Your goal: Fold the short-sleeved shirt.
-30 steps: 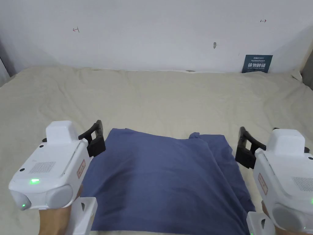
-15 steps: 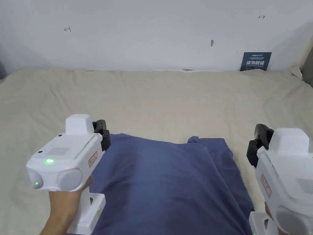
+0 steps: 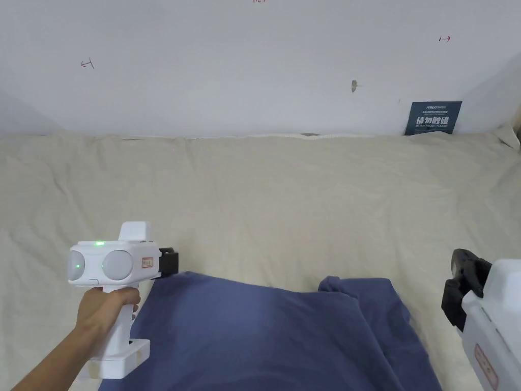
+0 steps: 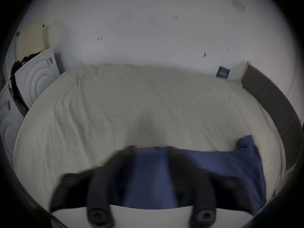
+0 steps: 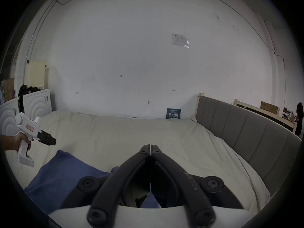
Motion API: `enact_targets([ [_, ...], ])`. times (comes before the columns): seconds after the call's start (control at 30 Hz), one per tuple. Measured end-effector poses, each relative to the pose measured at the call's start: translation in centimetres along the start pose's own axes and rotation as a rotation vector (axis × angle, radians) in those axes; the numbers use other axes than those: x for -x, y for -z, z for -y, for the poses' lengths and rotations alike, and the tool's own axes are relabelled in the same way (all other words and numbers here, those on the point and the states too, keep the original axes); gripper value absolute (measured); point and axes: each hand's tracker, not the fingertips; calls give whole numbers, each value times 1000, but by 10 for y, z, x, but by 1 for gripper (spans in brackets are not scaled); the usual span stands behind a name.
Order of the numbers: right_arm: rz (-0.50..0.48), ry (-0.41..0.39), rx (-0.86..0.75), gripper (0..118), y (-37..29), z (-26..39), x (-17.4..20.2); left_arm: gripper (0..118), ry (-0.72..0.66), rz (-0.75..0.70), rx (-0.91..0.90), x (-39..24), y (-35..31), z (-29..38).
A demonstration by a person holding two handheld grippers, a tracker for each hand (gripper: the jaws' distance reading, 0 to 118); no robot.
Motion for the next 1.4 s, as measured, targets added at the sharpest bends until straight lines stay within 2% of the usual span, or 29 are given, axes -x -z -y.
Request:
enact_targets([
  [0.07,7,-2,15,1,15,3,-1,106,0,-36,53,2,27,-3],
  [0.1,8,0,24,1,21,4,-2,111,5,-60,57,1,37,-2],
  [0.23,17,-9,47,1,41,13,-3,105,57,-84,162,-1,79,3],
  [0.3,24,-7,64,1,48,18,-5,96,74,-97,204,-5,94,8],
  [0.37,24,-4,87,1,56,22,-9,78,78,-92,227,-10,105,14],
  [0.4,25,-5,99,1,58,25,-11,77,55,-68,216,-11,102,17],
  [0.43,24,-2,117,1,62,27,-13,71,36,-88,197,-14,98,17],
  [0.5,4,12,175,2,73,31,-19,39,35,-46,180,-13,91,15],
  [0.53,-5,22,217,4,81,34,-23,19,65,-70,171,-15,88,15],
  [0.57,-2,33,248,16,90,36,-26,5,99,-79,166,-15,85,15],
  [0.6,-9,43,277,28,98,38,-28,5,102,-79,166,-13,83,14],
  [0.67,-47,55,384,63,123,45,-33,5,41,-20,154,-8,72,9],
  [0.7,-55,62,433,70,135,49,-34,5,12,-27,124,-8,64,7],
  [0.73,-65,61,489,70,148,54,-34,5,6,-30,82,-13,48,6],
  [0.8,-80,60,570,101,171,68,-31,5,12,-11,47,-17,30,4],
  [0.83,-81,47,620,110,181,75,-28,5,21,-2,33,-19,21,3],
  [0.87,-79,63,639,112,189,81,-25,5,24,10,23,-20,13,1],
  [1.03,-82,52,748,108,218,112,-5,5,16,27,0,-20,-8,-1],
  [1.1,-86,4,778,87,223,123,3,5,13,26,-4,-20,-14,2],
  [1.13,-94,-34,787,72,223,127,7,5,13,27,-4,-16,-11,2],
  [1.17,-97,-51,799,52,222,129,10,5,12,27,-3,-15,-13,3],
  [1.23,-98,-12,763,43,218,133,11,5,5,24,-2,-14,-18,7],
  [1.27,-102,-10,766,34,219,132,10,5,1,24,-4,-12,-19,8],
  [1.33,-114,7,766,2,218,134,5,5,-9,21,-8,-10,-25,12],
  [1.4,-122,30,741,2,211,131,1,5,-22,18,-13,-7,-32,17],
])
